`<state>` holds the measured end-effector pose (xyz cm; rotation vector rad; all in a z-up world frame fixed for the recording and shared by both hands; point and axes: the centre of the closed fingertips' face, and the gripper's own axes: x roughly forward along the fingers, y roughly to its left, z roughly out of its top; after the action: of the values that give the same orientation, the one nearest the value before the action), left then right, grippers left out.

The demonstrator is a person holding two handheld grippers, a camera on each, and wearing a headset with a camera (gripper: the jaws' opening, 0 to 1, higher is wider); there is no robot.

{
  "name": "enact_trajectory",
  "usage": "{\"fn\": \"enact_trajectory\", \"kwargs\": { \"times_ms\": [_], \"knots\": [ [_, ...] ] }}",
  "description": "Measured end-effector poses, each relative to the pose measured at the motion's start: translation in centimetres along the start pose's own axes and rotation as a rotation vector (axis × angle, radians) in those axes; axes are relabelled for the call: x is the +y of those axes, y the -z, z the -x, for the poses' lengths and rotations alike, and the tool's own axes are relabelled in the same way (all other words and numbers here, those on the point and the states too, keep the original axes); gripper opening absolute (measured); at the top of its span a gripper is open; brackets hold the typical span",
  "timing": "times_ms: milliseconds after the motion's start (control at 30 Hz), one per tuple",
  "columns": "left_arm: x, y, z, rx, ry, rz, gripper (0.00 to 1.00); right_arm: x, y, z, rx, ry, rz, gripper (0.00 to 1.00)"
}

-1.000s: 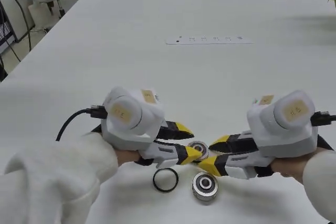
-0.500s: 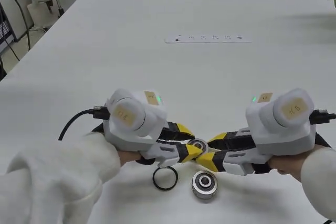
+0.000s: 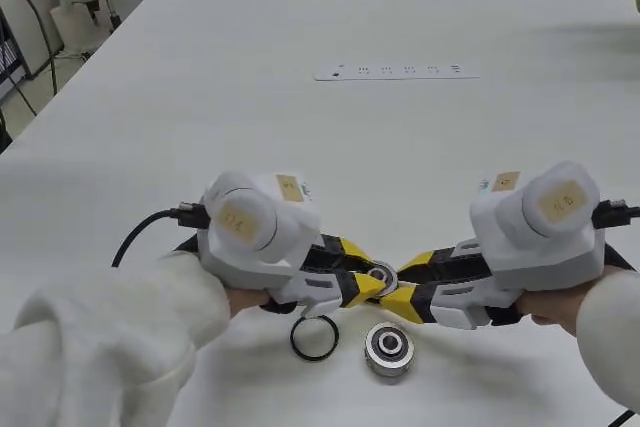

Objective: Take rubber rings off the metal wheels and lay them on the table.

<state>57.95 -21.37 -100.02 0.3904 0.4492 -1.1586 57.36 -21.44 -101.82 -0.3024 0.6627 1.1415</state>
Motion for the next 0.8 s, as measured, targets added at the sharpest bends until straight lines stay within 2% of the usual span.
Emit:
{"fn": "enact_trajectory", "kwargs": {
  "times_ms": [100, 133, 167, 233, 367, 800],
  "knots": [
    [-0.03, 0.06, 0.05, -0.001, -0.001, 0.003, 0.14, 0.0, 0.15, 0.1, 0.013, 0.0, 0.023, 0.14],
    [0.04, 0.06, 0.03, -0.001, -0.001, 0.004, 0.14, -0.23, 0.59, 0.15, 0.04, 0.007, 0.046, 0.09],
    [0.01, 0.07, 0.07, -0.001, -0.002, 0.007, 0.14, -0.18, 0.39, 0.1, 0.022, 0.004, 0.06, 0.05],
    [0.06, 0.1, 0.04, -0.003, -0.004, 0.011, 0.14, -0.3, 0.4, 0.14, 0.029, 0.009, 0.039, 0.05],
    [0.12, 0.09, 0.04, -0.004, -0.007, 0.016, 0.14, -0.33, 0.44, 0.16, 0.039, 0.019, 0.053, 0.03],
    [0.08, 0.13, 0.0, -0.002, -0.004, 0.018, 0.13, -0.84, 0.55, 0.52, 0.051, 0.044, -0.013, 0.0]
  ]
}}
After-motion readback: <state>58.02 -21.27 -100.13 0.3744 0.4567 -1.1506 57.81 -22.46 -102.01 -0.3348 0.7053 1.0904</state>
